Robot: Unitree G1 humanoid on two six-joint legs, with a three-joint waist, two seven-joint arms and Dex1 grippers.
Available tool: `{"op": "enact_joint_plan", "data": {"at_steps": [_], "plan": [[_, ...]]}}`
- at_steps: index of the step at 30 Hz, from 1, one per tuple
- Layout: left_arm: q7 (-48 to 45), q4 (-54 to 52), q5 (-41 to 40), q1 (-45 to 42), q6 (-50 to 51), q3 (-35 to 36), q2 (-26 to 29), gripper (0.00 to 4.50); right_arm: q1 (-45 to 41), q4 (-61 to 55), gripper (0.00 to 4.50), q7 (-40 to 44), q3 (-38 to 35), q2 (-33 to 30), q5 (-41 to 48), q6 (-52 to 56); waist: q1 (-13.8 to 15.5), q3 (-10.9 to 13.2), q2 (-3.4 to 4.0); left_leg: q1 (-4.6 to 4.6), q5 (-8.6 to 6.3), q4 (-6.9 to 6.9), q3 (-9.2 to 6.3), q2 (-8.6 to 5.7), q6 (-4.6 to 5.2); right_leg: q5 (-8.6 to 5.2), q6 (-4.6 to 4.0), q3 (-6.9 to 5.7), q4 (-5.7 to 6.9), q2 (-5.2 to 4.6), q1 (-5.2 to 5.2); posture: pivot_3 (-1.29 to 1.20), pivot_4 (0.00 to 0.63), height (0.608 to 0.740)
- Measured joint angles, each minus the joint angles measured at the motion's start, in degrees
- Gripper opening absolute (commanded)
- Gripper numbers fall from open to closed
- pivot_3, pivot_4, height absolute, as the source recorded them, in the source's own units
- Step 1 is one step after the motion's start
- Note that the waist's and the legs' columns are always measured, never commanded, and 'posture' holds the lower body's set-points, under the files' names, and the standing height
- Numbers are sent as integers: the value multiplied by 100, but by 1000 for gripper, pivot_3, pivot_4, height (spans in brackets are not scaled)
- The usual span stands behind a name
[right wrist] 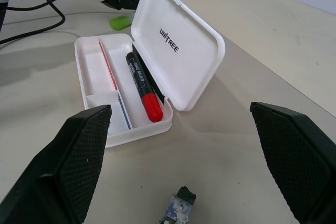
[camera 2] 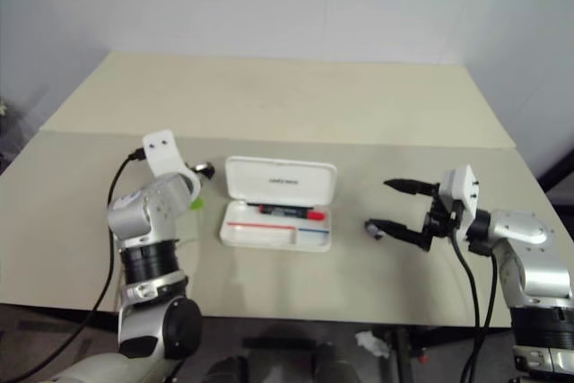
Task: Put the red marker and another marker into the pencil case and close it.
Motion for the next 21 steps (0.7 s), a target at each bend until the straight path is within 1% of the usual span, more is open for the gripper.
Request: {"op": "enact_joint_plan", "data": {"at_steps": [5, 8, 16, 19, 21], "plan": [[253, -52, 73, 10, 99, 16, -105, 4455, -5, 0, 4500, -33, 1, 0, -43, 0, 10, 0, 0, -2, -1, -4, 0, 0, -2, 1, 2, 0, -11, -1, 2, 0, 150, 740], [249, -70, 48, 119, 141, 45, -192, 4455, -31, 0, 4500, -37, 4, 1, -71, -2, 13, 0, 0, -3, -3, -5, 0, 0, -5, 1, 2, 0, -13, -1, 2, 0, 150, 740], [73, -10, 22, 110, 259, 8, -36, 4455, -34, 1, 4500, -44, 10, 11, -110, -2, 9, -1, 1, 2, -3, -4, 0, 0, -6, 2, 2, 0, -13, -1, 6, 0, 150, 740], [68, 71, 30, 53, 368, 1, 42, 3808, -34, 1, 4500, -55, 10, 13, -127, -2, 2, -1, 1, 3, -2, 0, 0, 0, -6, 3, 2, 0, -12, -1, 8, 0, 150, 740], [95, 206, 46, -31, 436, 25, 103, 3183, -33, 1, 4500, -78, 10, 13, -129, -2, -3, -1, 2, 5, -1, 2, 0, -1, -6, 3, 3, 0, -13, -1, 11, 0, 150, 740]]}}
